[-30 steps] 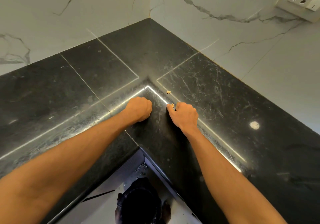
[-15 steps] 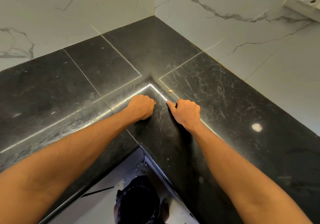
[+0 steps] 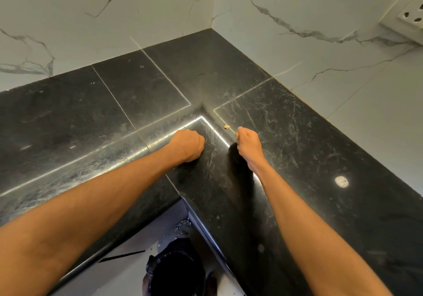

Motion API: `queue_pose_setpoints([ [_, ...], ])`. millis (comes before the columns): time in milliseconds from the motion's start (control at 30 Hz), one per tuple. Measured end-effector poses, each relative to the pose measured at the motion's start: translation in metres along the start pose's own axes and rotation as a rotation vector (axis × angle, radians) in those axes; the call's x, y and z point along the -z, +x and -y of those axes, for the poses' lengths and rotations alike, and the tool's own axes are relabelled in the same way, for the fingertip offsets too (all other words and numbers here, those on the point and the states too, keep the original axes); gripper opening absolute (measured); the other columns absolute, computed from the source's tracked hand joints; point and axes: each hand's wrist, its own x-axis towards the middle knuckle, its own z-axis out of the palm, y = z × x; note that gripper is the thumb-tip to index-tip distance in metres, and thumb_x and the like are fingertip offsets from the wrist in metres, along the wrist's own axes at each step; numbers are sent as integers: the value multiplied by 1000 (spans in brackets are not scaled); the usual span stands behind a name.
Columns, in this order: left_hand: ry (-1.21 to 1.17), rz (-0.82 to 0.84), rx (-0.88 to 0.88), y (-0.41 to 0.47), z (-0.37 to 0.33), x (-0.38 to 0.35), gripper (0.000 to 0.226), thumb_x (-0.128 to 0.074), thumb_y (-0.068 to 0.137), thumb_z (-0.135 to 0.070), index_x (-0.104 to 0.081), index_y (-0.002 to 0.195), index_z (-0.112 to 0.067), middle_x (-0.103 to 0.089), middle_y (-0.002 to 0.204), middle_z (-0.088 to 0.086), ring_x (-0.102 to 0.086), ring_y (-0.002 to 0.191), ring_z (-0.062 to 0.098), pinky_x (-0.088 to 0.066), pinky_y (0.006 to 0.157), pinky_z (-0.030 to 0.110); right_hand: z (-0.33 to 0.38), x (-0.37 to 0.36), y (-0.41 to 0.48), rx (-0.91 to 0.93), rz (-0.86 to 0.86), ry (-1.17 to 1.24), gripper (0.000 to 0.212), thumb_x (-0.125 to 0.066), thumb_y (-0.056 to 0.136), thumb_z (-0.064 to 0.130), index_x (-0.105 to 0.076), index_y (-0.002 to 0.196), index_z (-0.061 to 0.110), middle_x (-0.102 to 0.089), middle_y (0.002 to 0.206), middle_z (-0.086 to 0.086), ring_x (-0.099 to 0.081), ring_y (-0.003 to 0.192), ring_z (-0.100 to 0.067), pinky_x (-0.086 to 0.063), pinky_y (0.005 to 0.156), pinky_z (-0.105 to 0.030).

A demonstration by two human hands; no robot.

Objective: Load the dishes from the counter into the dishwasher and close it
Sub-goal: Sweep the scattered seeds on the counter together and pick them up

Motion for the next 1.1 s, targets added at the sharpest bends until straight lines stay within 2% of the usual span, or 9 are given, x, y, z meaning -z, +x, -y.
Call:
queue_pose_setpoints([
  [100,-10,44,-3,3,2,0,31,-37,99,-18,-66,92,-10,-70,96,11,-65,84,30,-43,62,36,4,3,3,-290,126,695,29,-41,93,20,-45,64,19,-33,53,3,-27,42,-9,-17,35,-19],
  [167,-58,48,-9,3,4,1,33,-36,100,-20,-65,90,-9,-70,95,11,-64,82,30,-44,64,36,14,5,12,-336,231,824,30,-42,93,26,-49,65,17,-37,52,3,-29,38,-7,-15,32,-16],
  [267,-202,31,-20,-2,10,2,41,-30,105,-28,-63,89,-7,-65,91,11,-59,81,30,-39,69,34,30,4,30,-252,207,559,37,-53,94,32,-52,62,15,-45,54,2,-30,37,-6,-19,35,-18],
  [367,-472,-9,32,-10,19,-6,43,-33,104,-30,-49,70,-9,-53,68,6,-45,59,20,-35,67,32,30,3,45,-46,-47,-82,47,-58,96,40,-61,60,9,-46,46,9,-41,41,-8,-33,49,-27],
  [467,-722,-90,134,-17,18,-15,46,-39,103,-27,-35,60,-11,-38,55,4,-33,51,17,-30,59,33,12,3,50,120,-199,-390,48,-55,95,50,-75,74,12,-64,57,5,-61,61,-16,-48,67,-33],
  [600,-989,-152,208,-29,6,-19,48,-42,102,-24,-28,57,-14,-31,52,5,-28,49,16,-24,53,34,-9,0,39,250,-180,-535,36,-63,88,58,-79,101,28,-77,96,1,-69,98,-22,-53,88,-38],
  [733,-1139,-148,249,-33,1,-25,47,-42,102,-28,-38,59,-9,-39,55,11,-35,50,18,-32,54,35,-13,-1,37,321,-136,-676,38,-65,88,56,-73,117,32,-76,103,3,-68,100,-20,-52,83,-35],
  [867,-1248,-151,264,-38,-3,-26,47,-41,103,-30,-40,60,-10,-41,55,8,-34,46,14,-34,52,27,-10,-6,35,299,-123,-618,34,-65,90,53,-75,114,31,-76,105,5,-69,101,-17,-53,84,-33],
  [1100,-1371,-166,316,-43,-4,-33,47,-41,103,-28,-40,58,-12,-39,49,-2,-35,41,5,-36,56,28,-2,-8,34,276,-87,-574,28,-68,89,50,-77,108,32,-77,100,7,-70,99,-13,-56,87,-35],
])
